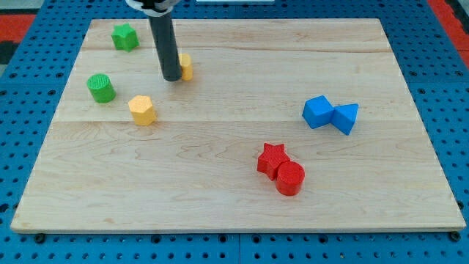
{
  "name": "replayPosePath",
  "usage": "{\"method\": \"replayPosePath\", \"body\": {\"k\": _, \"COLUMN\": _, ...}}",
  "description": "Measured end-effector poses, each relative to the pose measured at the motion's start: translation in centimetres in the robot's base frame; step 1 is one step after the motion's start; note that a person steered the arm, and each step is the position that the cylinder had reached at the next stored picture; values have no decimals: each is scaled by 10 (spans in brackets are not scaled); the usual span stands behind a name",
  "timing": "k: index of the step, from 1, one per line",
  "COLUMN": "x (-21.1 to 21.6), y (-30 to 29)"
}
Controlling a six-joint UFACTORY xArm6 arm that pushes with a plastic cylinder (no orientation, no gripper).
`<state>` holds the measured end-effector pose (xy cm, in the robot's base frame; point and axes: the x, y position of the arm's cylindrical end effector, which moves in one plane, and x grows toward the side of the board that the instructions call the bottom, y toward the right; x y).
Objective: Push the yellow heart to the bottom right of the green star
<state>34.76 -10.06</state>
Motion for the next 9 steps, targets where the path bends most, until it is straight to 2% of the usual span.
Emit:
{"method": "replayPosePath", "body": {"k": 3, "x": -11, "y": 74}}
{"method": "replayPosePath", "body": {"k": 5, "x": -41, "y": 49}}
{"method": "replayPosePath", "body": {"k": 7, "x": 7, "y": 48}}
{"method": "replayPosePath", "body": {"k": 8, "x": 17, "y": 19}}
{"method": "replayPosePath", "body": {"k": 9, "x": 6, "y": 14}}
